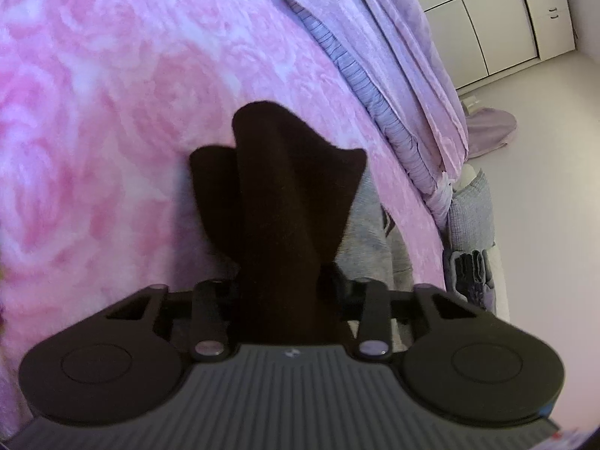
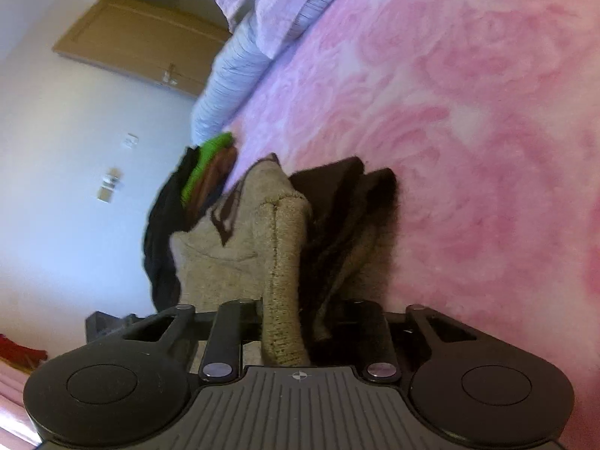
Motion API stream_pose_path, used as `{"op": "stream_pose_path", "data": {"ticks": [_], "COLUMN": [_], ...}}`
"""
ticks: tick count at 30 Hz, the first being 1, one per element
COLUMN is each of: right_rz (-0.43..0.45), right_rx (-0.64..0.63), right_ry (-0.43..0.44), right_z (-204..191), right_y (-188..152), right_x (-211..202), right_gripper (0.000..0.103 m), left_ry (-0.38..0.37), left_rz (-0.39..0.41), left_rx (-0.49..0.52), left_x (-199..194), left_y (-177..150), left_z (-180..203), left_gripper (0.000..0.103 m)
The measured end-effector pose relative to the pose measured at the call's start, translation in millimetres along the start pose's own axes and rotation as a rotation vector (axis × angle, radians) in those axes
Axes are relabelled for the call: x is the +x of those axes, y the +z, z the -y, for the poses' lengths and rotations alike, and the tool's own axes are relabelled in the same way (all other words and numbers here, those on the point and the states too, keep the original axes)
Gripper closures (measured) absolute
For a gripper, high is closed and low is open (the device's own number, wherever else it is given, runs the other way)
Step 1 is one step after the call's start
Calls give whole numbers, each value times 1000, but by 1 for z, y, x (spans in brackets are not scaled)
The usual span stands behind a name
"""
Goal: Fold clothes
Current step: 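Grasp the folded sweater with both grippers and lift it, then carry the folded sweater with both grippers onto the clothes stack by the pillow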
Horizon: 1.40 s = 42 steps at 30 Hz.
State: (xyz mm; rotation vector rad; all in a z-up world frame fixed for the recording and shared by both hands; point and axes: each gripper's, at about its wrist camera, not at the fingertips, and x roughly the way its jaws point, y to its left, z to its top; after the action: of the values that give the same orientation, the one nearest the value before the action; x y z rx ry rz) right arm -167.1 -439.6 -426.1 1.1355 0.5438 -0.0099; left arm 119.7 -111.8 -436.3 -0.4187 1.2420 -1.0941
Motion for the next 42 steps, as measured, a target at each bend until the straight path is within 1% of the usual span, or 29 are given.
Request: {"op": "stream_pose_path", "data": {"ticks": [1, 3, 5, 7, 9, 11, 13, 15, 19, 22, 24, 29, 33, 35, 38, 41, 42], "right_rz": [1, 6, 14, 20, 24, 35, 53, 75, 136, 200, 248, 382, 487, 534, 580, 593, 587], "right_rx": [0, 4, 23, 26, 25, 53, 96, 131, 205, 248, 271, 325, 342, 338, 321, 293, 279], "right_ry": [8, 16, 16, 12, -9, -27, -35, -64, -140, -194, -226, -271, -285, -293, -301, -302, -298], "right_z": [-1, -1, -6, -17, -29, -39, -45, -51, -62, -76, -87, -108, -110, -105, -90, -64, -51], "right_y": [0, 0, 0, 0, 1, 3, 4, 4, 2, 2, 3, 9, 26, 42, 73, 115, 135], "right_x": [0, -6, -12, -21, -33, -49, -70, -95, -149, -194, -226, -308, -376, -414, -470, -537, -564], "right_gripper": [84, 85, 85, 86, 86, 86, 86, 86, 86, 86, 86, 86, 86, 86, 86, 86, 86], "left_ry": [7, 29, 65, 101, 105, 108, 98, 72, 14, -30, -63, -132, -182, -209, -242, -259, -262], "left_rz": [8, 23, 18, -6, -40, -76, -120, -158, -242, -298, -336, -423, -467, -476, -468, -434, -420], "left_rx": [1, -4, 17, 50, 54, 68, 75, 78, 99, 105, 118, 211, 294, 331, 357, 361, 358], "left_x": [-2, -9, -12, -13, -11, -6, 1, 11, 40, 59, 73, 115, 162, 189, 238, 288, 303], "left_y": [0, 0, 0, 1, 4, 6, 7, 6, -2, -5, -3, -1, -7, -15, -34, -59, -67], "left_z": [2, 8, 20, 36, 54, 75, 92, 108, 149, 184, 215, 307, 389, 430, 497, 563, 582], "left_gripper": [82, 87, 88, 89, 90, 90, 90, 90, 90, 90, 90, 90, 90, 90, 90, 90, 90]}}
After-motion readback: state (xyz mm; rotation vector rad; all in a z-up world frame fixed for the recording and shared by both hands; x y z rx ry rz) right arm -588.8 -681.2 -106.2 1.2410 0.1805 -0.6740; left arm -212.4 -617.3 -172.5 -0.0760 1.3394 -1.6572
